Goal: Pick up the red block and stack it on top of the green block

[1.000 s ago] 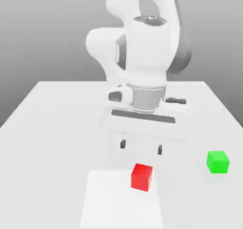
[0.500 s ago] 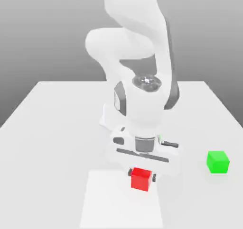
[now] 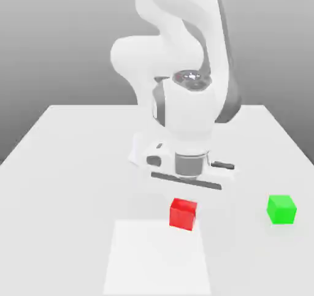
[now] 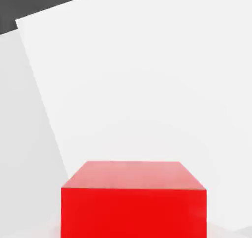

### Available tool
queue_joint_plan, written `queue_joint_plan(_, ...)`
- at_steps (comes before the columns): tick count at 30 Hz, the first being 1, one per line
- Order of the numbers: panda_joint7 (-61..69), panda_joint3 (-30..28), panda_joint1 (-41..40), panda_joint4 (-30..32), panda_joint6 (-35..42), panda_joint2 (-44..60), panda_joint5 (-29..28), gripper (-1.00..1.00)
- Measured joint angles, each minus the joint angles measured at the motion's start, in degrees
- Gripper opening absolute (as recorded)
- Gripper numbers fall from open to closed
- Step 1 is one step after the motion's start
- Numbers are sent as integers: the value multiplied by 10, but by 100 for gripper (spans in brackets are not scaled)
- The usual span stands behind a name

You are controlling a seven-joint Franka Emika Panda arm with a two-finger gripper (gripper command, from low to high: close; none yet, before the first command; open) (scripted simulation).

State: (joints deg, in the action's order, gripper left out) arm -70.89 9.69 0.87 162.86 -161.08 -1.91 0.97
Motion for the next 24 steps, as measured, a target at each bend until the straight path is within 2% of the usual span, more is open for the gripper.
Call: queue_joint_plan(24, 611, 81, 261, -74, 84, -9, 10, -100)
